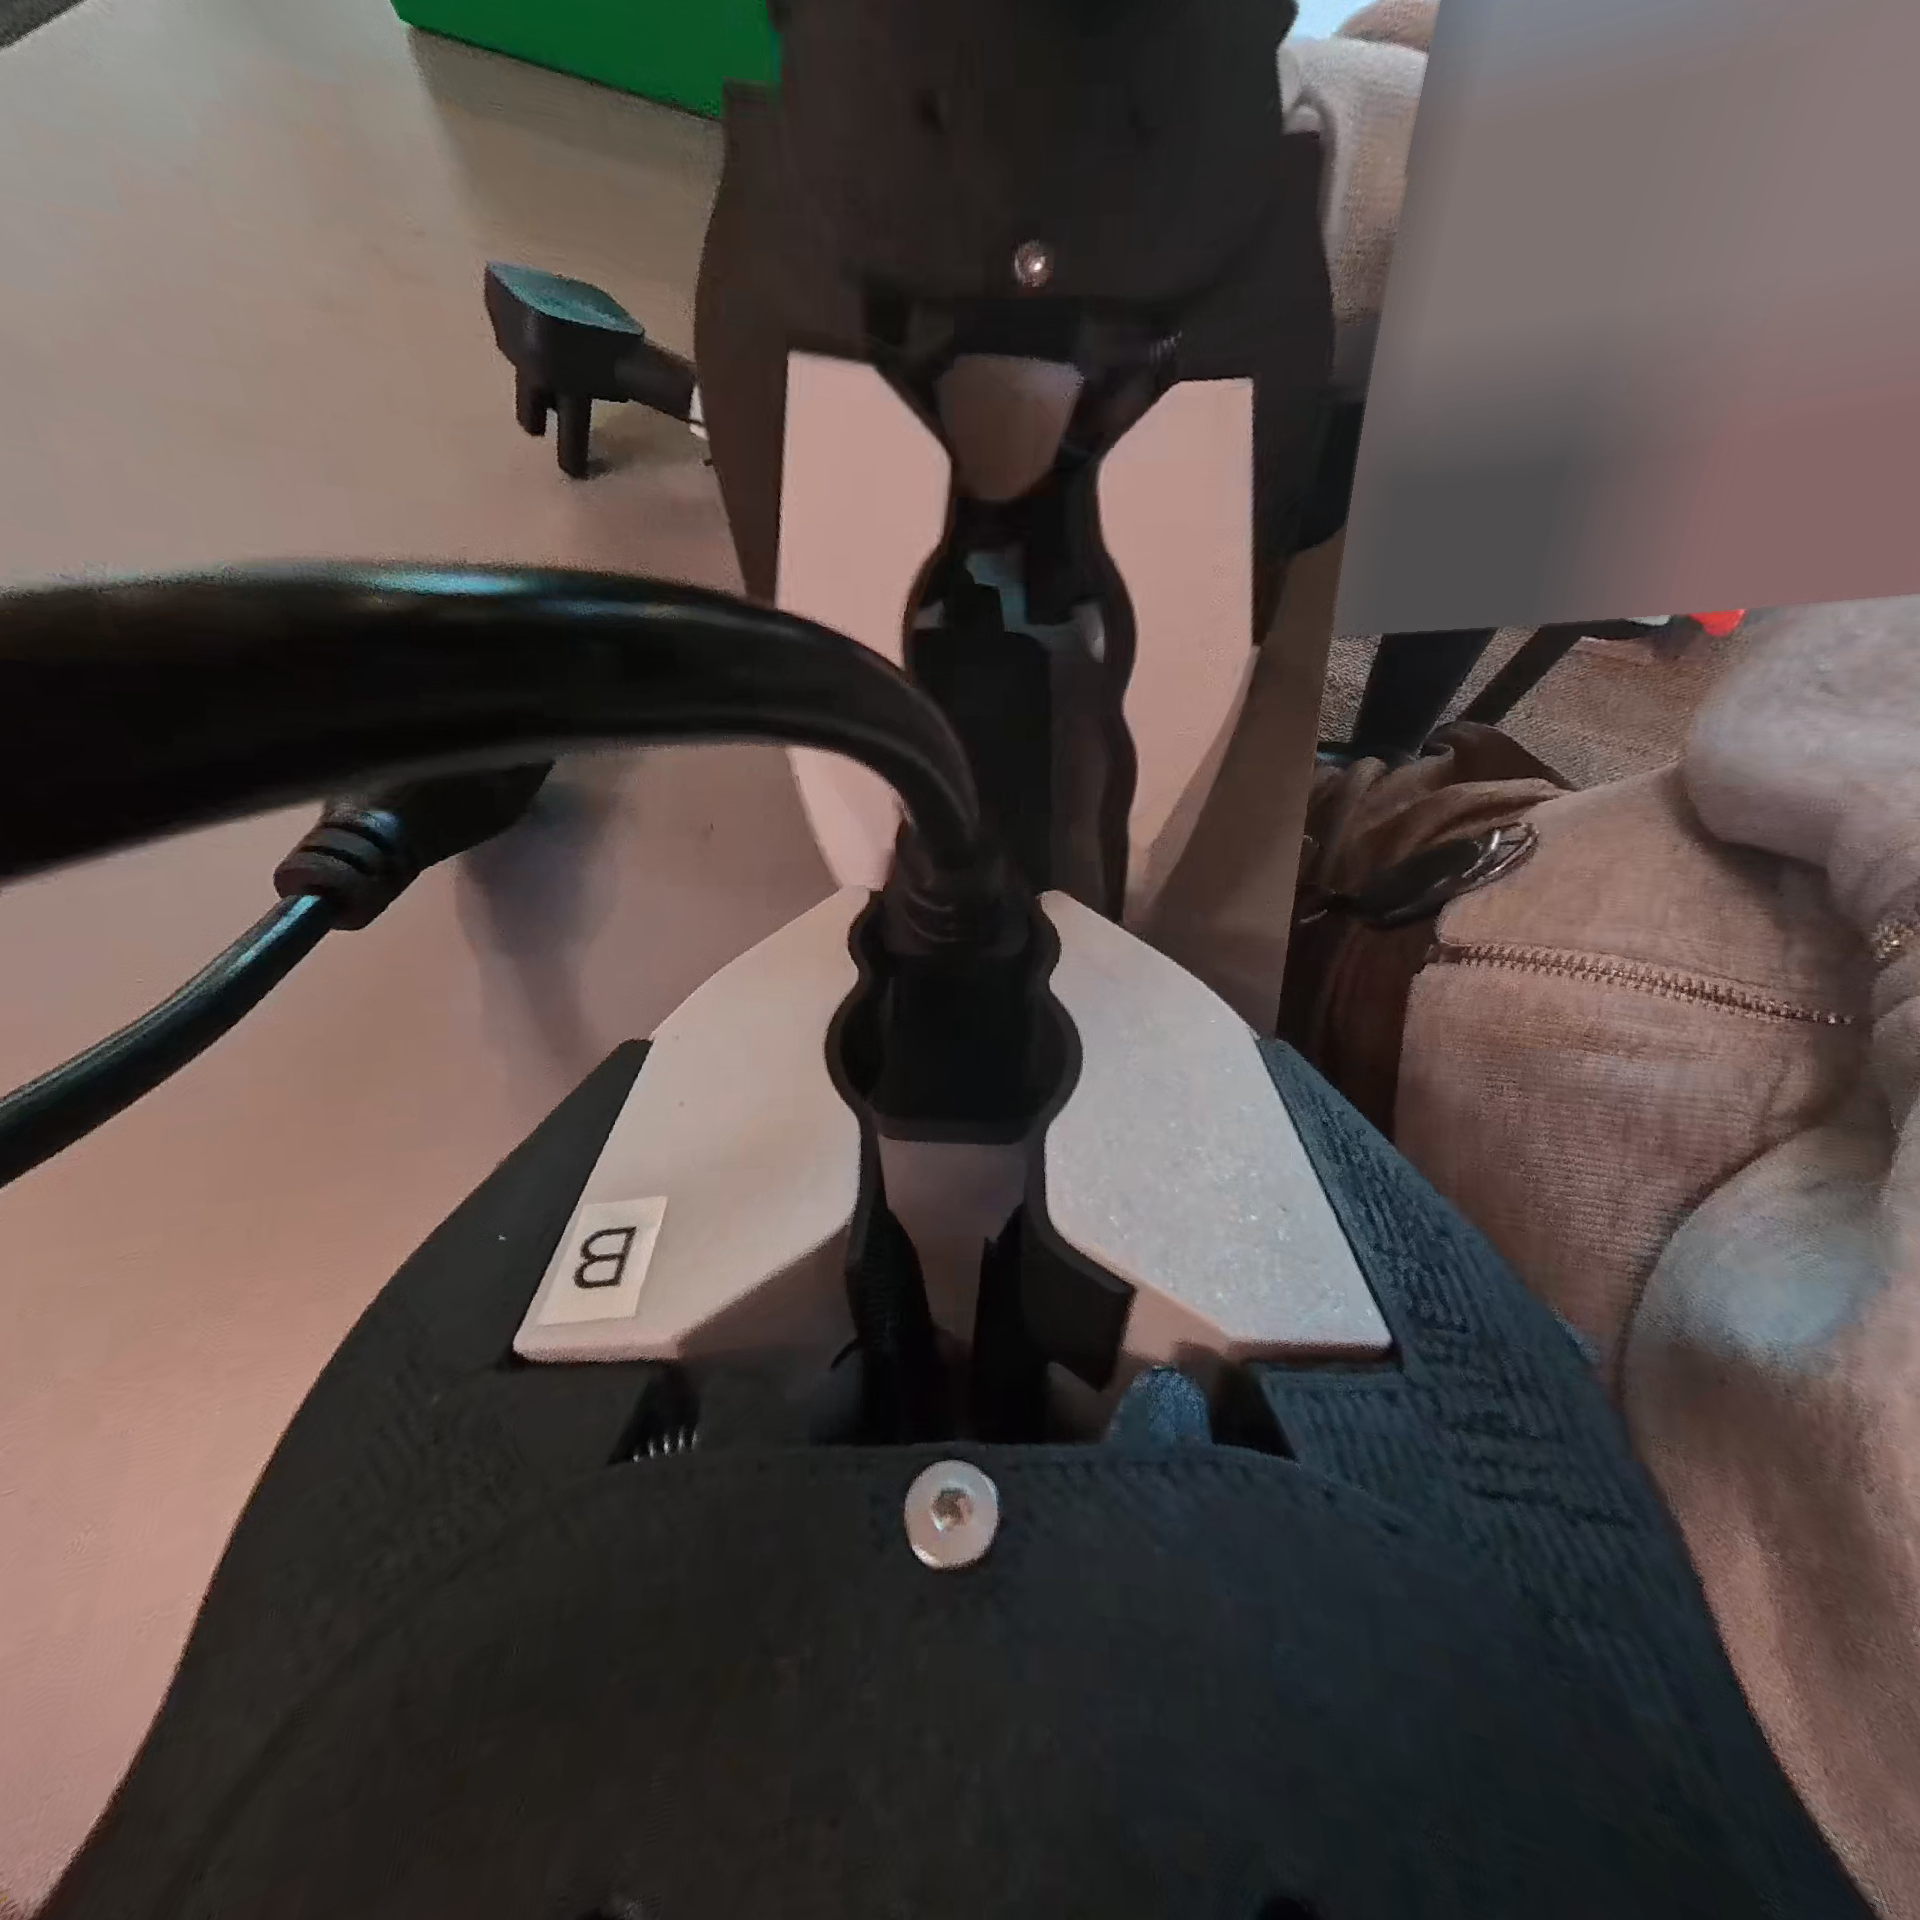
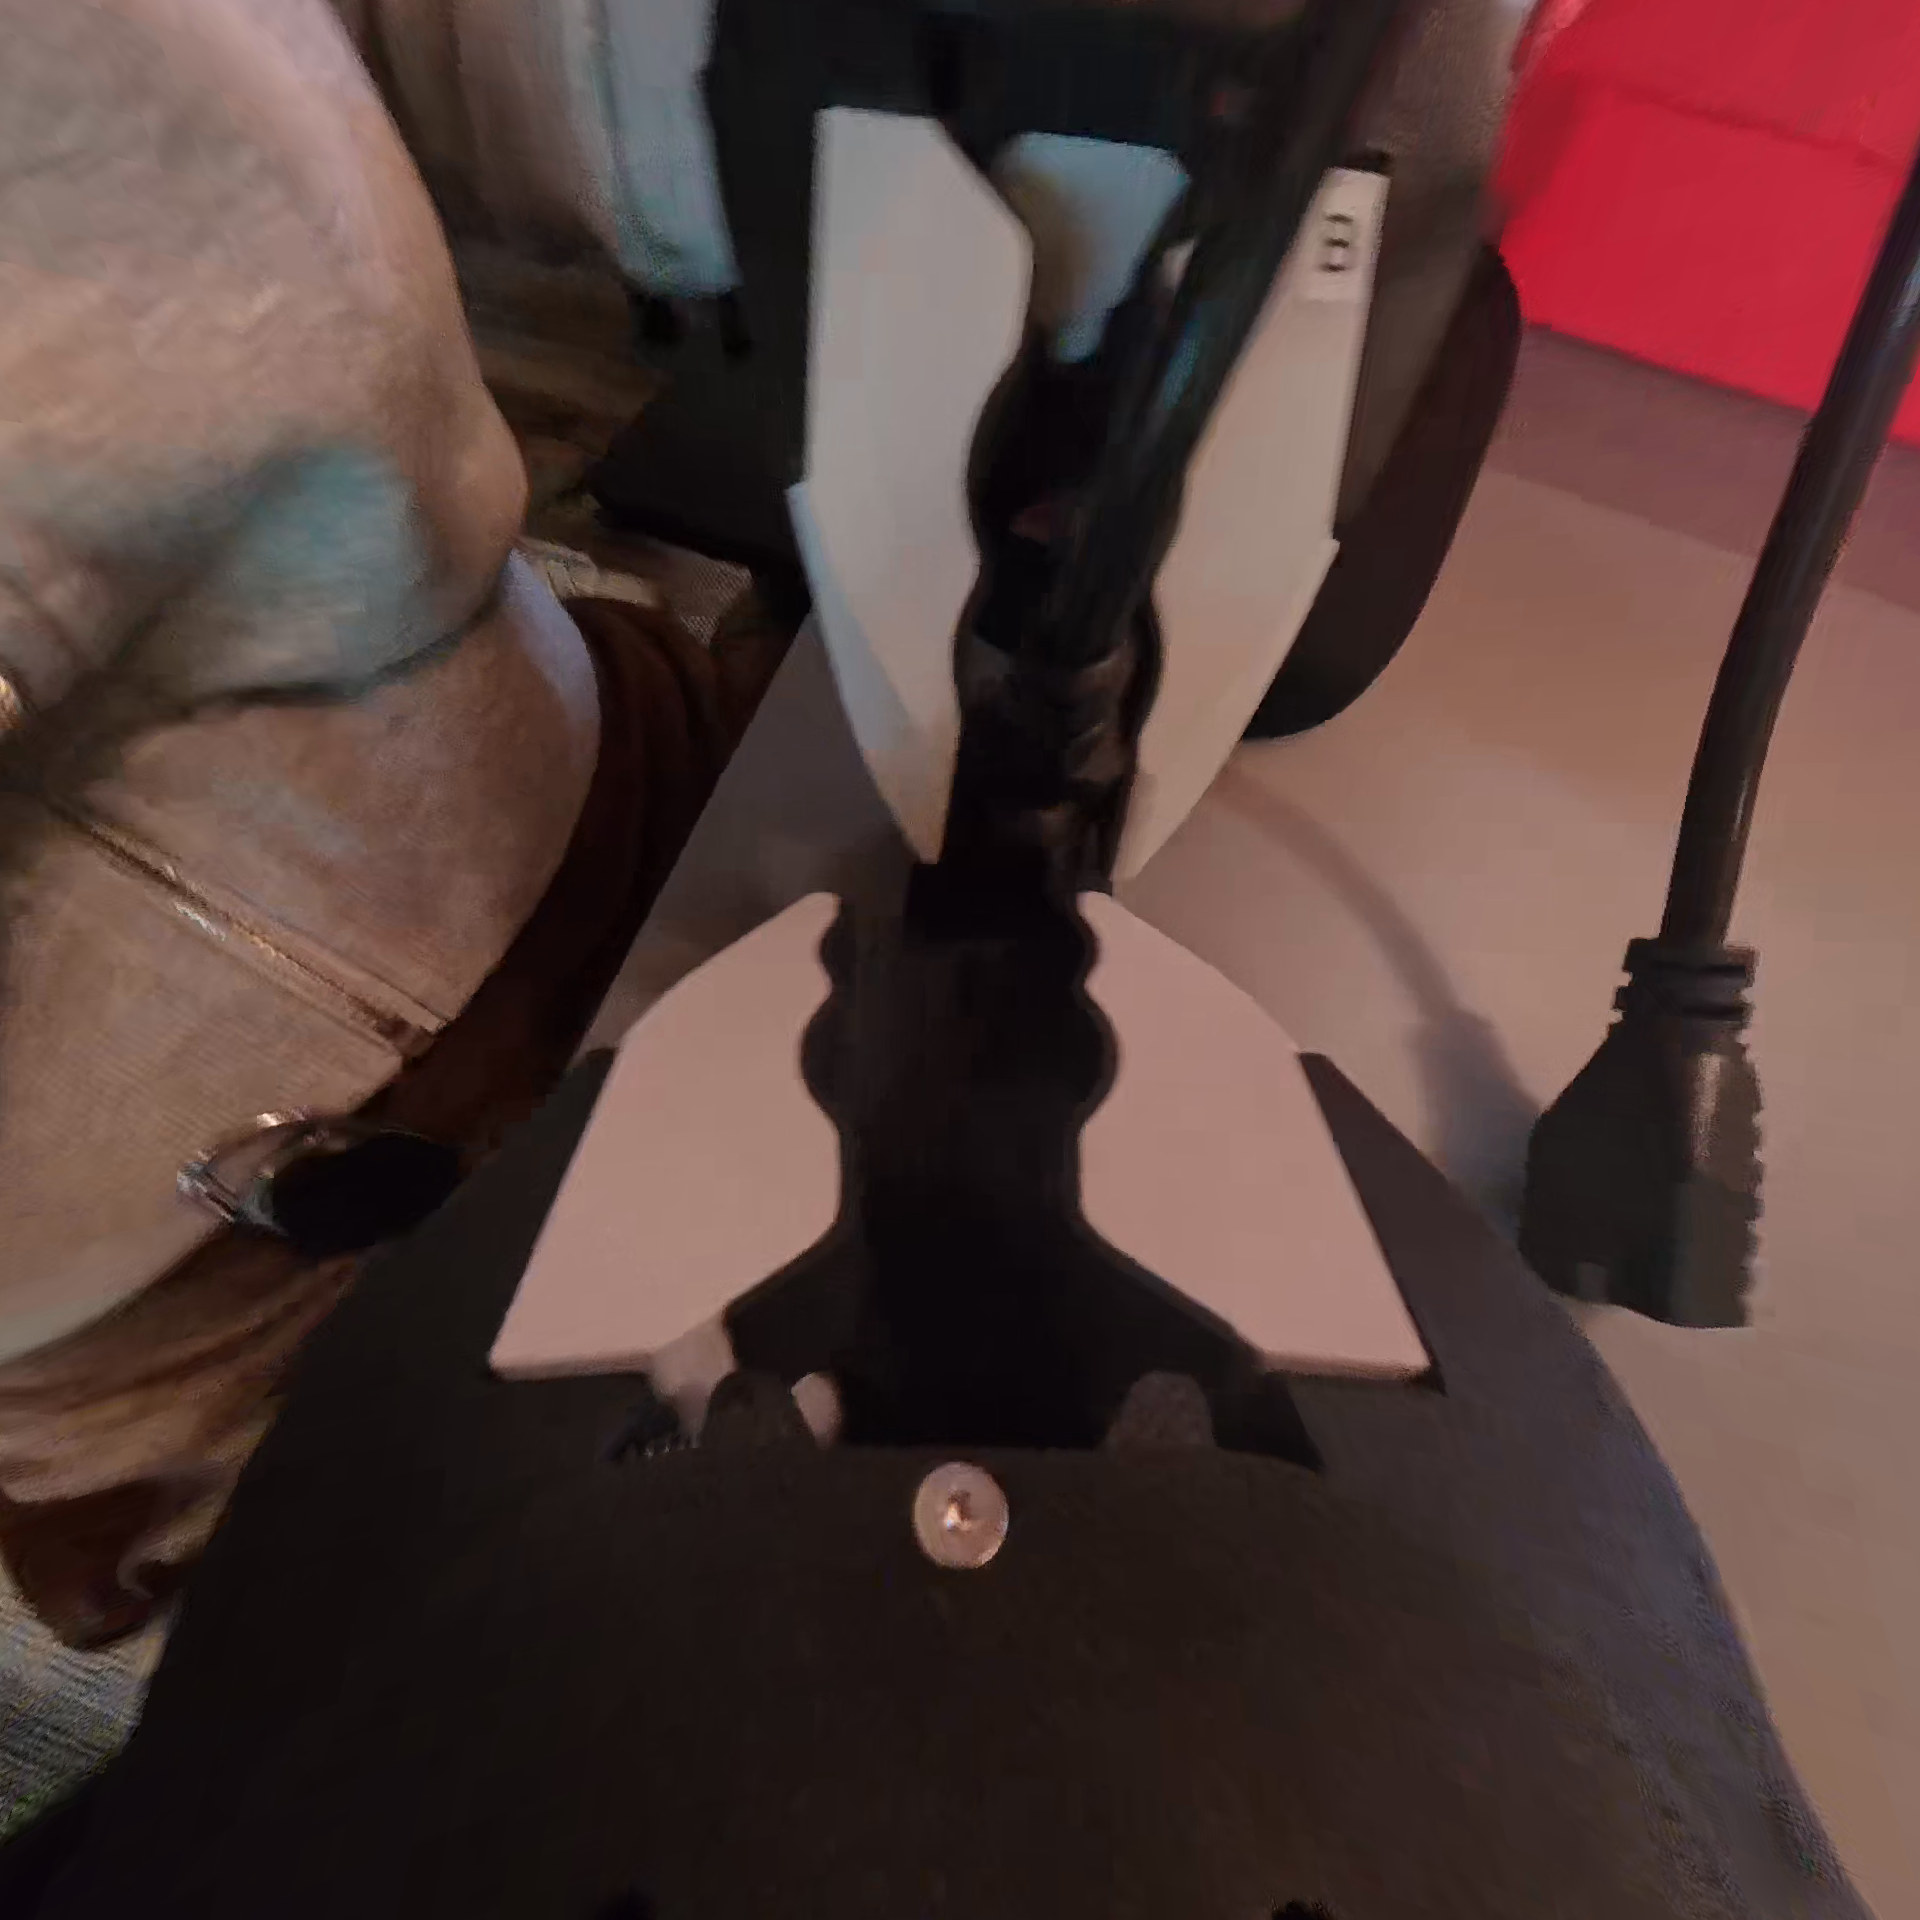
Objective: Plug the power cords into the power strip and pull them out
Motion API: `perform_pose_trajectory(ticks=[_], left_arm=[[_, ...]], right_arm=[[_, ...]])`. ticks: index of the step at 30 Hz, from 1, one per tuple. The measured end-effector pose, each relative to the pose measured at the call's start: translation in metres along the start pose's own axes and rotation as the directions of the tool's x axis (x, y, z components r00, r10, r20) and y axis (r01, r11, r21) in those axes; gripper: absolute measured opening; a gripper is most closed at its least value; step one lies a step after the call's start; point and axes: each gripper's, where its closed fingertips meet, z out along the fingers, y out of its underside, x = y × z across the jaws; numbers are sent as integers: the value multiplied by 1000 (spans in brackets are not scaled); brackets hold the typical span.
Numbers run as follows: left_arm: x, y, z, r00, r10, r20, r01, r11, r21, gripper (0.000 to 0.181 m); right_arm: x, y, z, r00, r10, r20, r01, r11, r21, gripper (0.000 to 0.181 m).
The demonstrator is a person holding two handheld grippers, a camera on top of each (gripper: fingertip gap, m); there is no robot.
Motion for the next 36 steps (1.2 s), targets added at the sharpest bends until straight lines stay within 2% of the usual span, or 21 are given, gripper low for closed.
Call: perform_pose_trajectory(ticks=[2, 3, 5, 8, 10, 11, 16, 22, 27, 30, 33, 36], left_arm=[[-2, 1, -3, 1000, -7, -1, 7, 1000, 11, 24], [-2, 2, -4, 1000, -7, -2, 7, 1000, 13, 24], [-2, 2, -3, 1000, -2, -1, 2, 1000, 7, 24], [-2, 2, -3, 1000, 6, 9, -6, 1000, 6, 24], [-1, 2, -3, 1000, 13, 10, -14, 1000, 4, 24], [-1, 2, -3, 1000, 18, 15, -19, 1000, 3, 24], [-9, 1, -5, 997, -25, 72, 23, 999, 37, 24], [-6, -4, -1, 999, 24, 44, -24, 1000, -2, 23], [-9, 0, -8, 998, -60, 18, 59, 998, 34, 23], [-10, -1, -5, 999, -32, 35, 32, 999, 19, 23], [-6, -6, -1, 997, 58, 41, -57, 998, -15, 23], [-12, -2, -9, 999, -31, 23, 31, 1000, 8, 24]], right_arm=[[10, 14, -6, 998, -29, -57, 24, 996, -91, 69], [11, 19, -8, 998, -14, -57, 9, 995, -98, 74], [10, 22, -6, 999, 22, -25, -24, 995, -97, 69], [6, 20, 2, 1000, -6, 1, 6, 991, -134, 63], [6, 20, 9, 1000, -10, -8, 9, 985, -171, 48], [7, 21, 10, 1000, -2, -11, 0, 982, -187, 47], [11, 22, 9, 997, 58, -44, -64, 987, -147, 47], [10, 23, 9, 999, 48, -23, -52, 978, -200, 46], [10, 22, 11, 995, 94, -23, -96, 984, -153, 47], [12, 23, 11, 997, 75, -27, -79, 980, -183, 47], [10, 25, 9, 997, 70, -15, -72, 977, -200, 46], [12, 23, 12, 994, 106, -32, -110, 980, -165, 47]])
